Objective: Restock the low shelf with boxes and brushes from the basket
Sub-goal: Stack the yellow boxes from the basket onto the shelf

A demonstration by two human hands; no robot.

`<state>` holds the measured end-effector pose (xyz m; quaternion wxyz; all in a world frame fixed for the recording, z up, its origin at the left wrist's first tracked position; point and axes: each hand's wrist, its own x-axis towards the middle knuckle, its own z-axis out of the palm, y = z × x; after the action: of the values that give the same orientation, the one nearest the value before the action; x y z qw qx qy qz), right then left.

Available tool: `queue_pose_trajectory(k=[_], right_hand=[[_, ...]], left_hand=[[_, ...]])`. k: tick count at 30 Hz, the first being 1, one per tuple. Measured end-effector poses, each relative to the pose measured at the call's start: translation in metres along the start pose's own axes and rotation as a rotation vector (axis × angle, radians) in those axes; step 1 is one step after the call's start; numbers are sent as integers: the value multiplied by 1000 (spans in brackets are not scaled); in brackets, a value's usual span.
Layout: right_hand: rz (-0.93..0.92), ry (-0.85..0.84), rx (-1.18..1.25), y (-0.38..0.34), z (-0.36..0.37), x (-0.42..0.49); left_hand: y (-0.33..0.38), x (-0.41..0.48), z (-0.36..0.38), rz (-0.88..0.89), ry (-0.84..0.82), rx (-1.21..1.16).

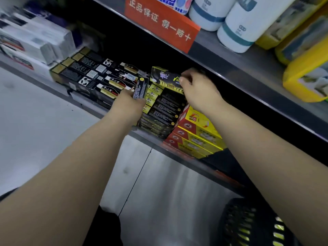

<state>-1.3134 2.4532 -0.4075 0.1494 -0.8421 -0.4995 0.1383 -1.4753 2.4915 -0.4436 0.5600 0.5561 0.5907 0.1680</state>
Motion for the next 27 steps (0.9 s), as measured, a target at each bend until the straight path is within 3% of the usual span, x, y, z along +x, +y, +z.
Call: queue_pose_trajectory(k=[6, 12, 16, 21, 24, 27], right_hand=[[141, -82, -154, 5, 27, 71], [93, -344, -530, 21, 48, 99], [16, -475, -638, 20, 46, 105], [10, -541, -692, 10, 34, 105], [-11, -478, -670, 7, 34, 104], [-100, -438, -337, -5, 26, 91]], left_hand=[[2, 8, 5, -22, -37, 4], [-1, 19, 4, -40, -46, 54], [-3, 25, 4, -13, -33, 76], [-3, 27, 4, -7, -26, 58], [-3, 26, 4, 32, -16, 51], [-4, 26, 2, 62, -28, 68]])
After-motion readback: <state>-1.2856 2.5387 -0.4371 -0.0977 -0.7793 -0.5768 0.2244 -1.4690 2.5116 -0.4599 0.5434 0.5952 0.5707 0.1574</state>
